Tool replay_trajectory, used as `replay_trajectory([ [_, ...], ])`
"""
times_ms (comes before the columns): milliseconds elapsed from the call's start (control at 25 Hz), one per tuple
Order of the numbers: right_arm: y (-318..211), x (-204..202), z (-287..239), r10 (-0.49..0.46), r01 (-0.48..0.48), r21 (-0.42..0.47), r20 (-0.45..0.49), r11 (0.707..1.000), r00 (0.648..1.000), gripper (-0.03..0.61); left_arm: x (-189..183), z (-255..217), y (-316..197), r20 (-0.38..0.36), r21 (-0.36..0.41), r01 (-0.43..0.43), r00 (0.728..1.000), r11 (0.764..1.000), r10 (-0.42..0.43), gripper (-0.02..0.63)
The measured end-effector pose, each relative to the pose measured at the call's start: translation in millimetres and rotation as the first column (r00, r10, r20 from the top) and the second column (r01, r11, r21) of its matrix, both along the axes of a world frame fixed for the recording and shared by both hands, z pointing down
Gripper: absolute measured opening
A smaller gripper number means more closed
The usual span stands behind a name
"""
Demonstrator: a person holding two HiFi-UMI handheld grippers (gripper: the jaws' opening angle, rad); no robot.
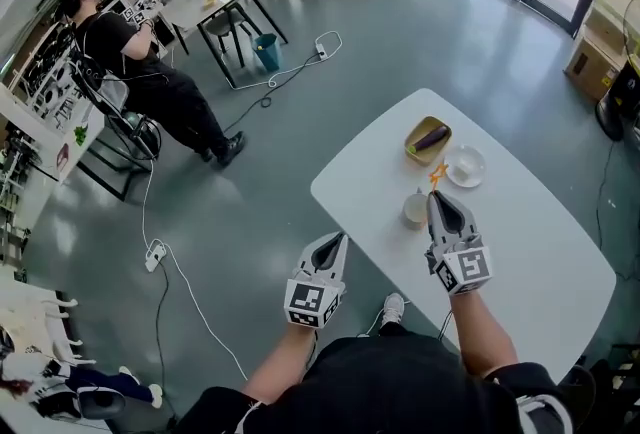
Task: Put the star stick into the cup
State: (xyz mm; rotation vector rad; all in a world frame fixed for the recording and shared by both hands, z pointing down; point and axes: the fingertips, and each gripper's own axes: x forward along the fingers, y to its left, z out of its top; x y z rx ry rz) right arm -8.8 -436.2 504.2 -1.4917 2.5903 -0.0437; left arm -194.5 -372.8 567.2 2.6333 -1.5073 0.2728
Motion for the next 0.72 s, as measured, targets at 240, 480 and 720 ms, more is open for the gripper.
replay_trajectory([
  [240, -39.0, 5.4, 31.6, 0.000, -0.001, -0.035, -0.022, 0.999, 1.000, 0.023, 9.6, 0.1, -24.7, 0.038, -0.024, 0.008, 0.999, 1.000, -0.007, 0.009],
  [480, -62.9, 8.9, 77.1, 0.008, -0.012, -0.092, -0.040, 0.996, 0.999, 0.023, 21.5, 5.4, -35.1, 0.062, -0.033, -0.002, 0.998, 0.999, 0.004, 0.009],
  [720, -78.1, -4.2, 106.6, 0.025, -0.039, -0.175, -0.080, 0.984, 0.996, 0.025, 13.0, 19.0, -56.7, 0.067, -0.065, -0.021, 0.997, 0.998, 0.026, 0.009],
])
